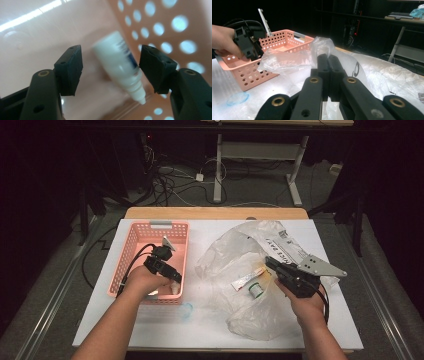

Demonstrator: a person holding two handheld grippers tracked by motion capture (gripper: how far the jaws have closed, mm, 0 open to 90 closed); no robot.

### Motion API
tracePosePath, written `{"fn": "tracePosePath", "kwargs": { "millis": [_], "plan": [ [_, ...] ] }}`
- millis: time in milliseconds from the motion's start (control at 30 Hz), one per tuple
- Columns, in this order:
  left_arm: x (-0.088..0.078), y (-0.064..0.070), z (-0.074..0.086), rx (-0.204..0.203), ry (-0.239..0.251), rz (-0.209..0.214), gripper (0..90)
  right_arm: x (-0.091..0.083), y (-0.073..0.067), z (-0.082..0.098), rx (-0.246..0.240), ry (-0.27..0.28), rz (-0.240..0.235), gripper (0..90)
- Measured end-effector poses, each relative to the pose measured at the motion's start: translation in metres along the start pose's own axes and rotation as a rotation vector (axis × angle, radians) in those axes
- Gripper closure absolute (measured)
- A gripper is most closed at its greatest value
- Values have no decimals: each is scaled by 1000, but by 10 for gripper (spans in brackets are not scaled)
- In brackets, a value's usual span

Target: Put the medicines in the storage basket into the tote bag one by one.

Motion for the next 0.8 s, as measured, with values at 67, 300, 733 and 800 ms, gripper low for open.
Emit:
{"fn": "tracePosePath", "kwargs": {
  "millis": [67, 300, 733, 800],
  "plan": [
    [3, 1, 1, 26, -34, -41, 397, 0, 1, 0, -2, -1, 1, 900],
    [5, 3, 2, 58, -65, -56, 576, -1, 1, -1, -3, 4, 2, 900],
    [-17, 8, 1, 96, 102, -87, 583, -1, 2, 0, -7, 3, 1, 900],
    [-21, 8, 3, 100, 132, -96, 582, -1, 2, 0, -6, 1, 1, 900]
  ]
}}
Point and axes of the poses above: each handheld gripper's, and its own axes: x roughly forward along the jaws, z roughly out of its underside, y roughly to its right, the point moved 9 cm from there along x, roughly forward along the jaws, and after that the axes turned 4 degrees about x, right-handed, at the moved point
